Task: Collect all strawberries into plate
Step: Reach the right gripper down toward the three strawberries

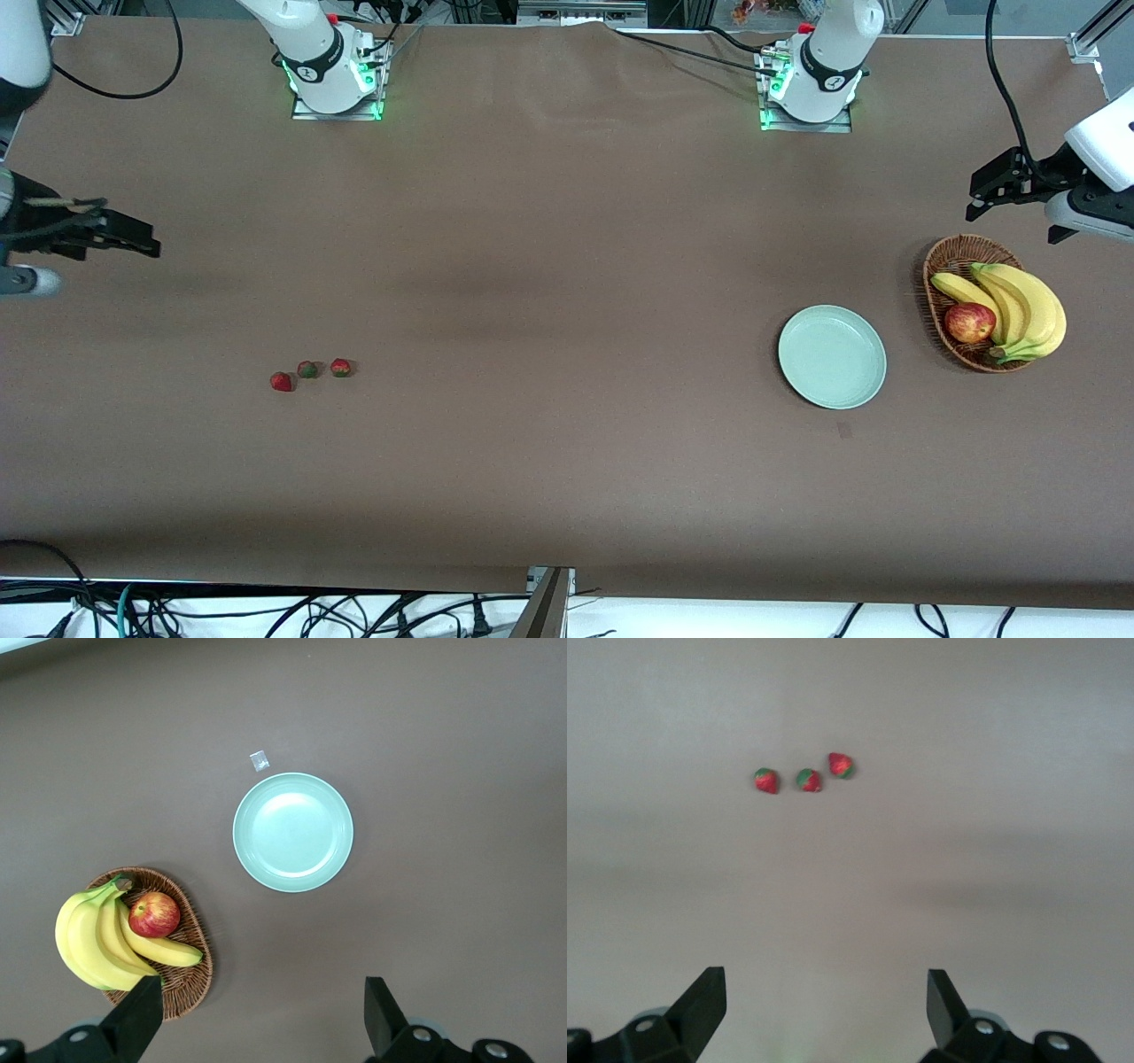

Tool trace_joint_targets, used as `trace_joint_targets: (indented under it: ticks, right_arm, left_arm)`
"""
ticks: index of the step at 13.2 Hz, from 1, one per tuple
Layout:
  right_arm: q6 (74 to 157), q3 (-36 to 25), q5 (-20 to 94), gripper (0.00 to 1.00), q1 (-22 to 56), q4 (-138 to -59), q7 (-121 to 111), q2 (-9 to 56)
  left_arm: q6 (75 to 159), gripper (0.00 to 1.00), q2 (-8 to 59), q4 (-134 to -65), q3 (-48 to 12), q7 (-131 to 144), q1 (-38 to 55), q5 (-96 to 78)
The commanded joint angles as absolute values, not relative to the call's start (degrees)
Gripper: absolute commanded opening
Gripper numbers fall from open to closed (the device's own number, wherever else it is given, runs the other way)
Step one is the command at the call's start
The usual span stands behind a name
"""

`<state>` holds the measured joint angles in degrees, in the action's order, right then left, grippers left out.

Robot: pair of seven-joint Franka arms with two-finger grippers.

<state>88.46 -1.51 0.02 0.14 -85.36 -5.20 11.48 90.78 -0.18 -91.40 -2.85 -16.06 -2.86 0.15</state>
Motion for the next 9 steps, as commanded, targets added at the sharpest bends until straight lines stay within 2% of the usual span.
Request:
trace_joint_targets:
  ticks: [1, 9]
  right_arm:
    - [90.0, -1.5, -1.1, 1.00, 3.0, -85.1, -5.0, 14.7]
    - [107.3, -1.6, -0.6, 1.00, 11.5, -85.5, 2.6, 29.4]
  left_arm:
    - [91.9, 1.00, -0.9, -92.5, -2.5, -15.5, -2.5, 1.3]
    - [91.4, 1.00, -0.8, -92.5, -2.5, -15.5, -2.5, 1.3]
